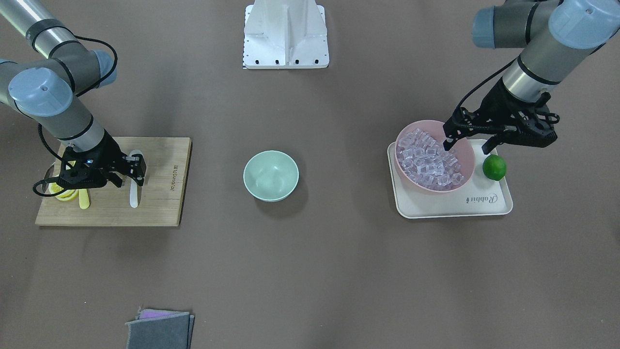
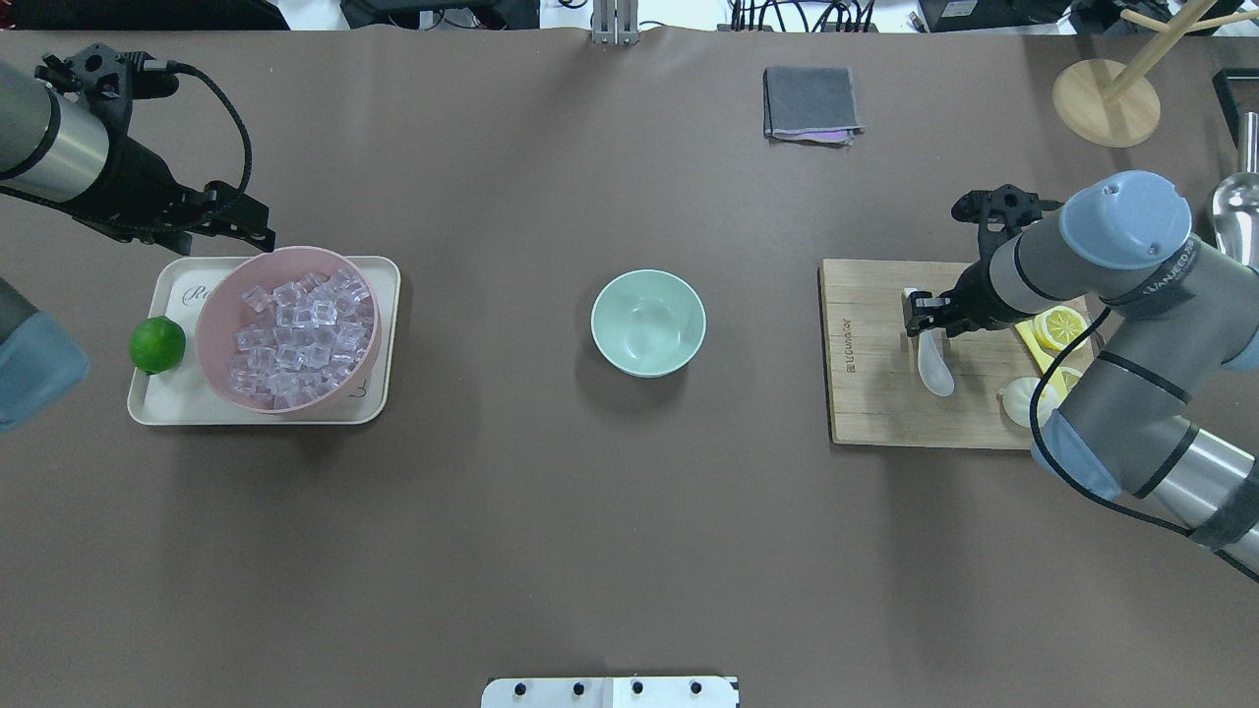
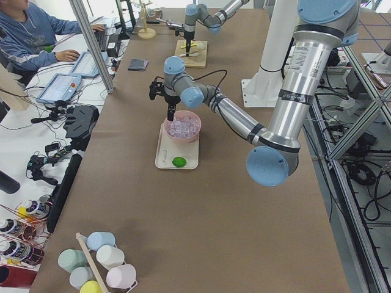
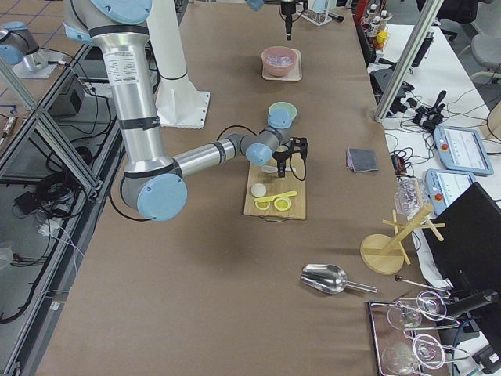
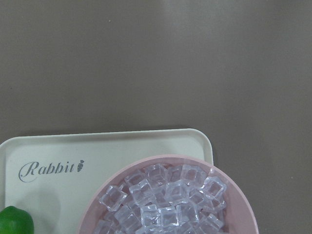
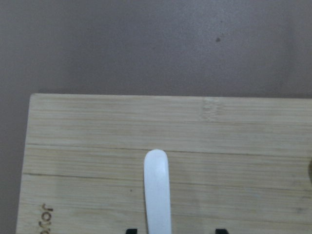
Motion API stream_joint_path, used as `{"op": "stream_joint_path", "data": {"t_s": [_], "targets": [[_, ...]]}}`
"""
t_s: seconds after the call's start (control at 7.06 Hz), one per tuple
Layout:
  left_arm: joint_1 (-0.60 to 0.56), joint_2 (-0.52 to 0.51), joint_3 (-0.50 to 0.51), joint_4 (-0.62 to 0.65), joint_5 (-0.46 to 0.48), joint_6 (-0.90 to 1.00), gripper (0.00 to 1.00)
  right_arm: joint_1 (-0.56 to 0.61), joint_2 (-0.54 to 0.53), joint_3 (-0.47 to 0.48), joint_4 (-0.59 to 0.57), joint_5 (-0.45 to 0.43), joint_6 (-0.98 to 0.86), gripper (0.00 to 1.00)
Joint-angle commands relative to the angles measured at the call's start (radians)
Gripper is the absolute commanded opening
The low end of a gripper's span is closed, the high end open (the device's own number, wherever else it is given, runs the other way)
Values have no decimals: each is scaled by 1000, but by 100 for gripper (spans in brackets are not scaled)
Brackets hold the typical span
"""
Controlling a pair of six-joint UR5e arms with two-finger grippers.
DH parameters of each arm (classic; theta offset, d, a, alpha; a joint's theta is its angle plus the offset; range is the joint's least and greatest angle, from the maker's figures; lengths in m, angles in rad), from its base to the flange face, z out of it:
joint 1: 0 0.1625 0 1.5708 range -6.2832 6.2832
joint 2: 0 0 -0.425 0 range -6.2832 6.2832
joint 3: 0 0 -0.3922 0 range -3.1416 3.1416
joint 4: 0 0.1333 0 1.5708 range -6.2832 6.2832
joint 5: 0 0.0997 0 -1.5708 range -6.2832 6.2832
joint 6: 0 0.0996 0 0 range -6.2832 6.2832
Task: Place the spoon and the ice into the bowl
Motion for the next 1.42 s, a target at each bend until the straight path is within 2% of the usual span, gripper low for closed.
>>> {"op": "stream_joint_path", "data": {"t_s": [0.0,0.28,0.42,0.57,0.71,0.99,1.28], "targets": [[2,0,-3,0,0,-8,97,-1,8,-6,0,5,0,0],[2,2,-5,0,0,-8,97,1,38,11,-9,25,36,0],[3,2,-8,-2,0,-9,97,-8,95,13,-17,17,140,0],[3,2,-11,-2,0,-18,97,-54,164,13,-31,-30,269,0],[9,2,-17,-3,0,-35,97,-129,248,2,-61,-149,399,0],[20,2,-15,-3,0,-35,97,-176,409,-10,-199,-190,541,0],[23,2,-17,-3,0,-35,97,-202,474,-85,-196,-257,604,0]]}}
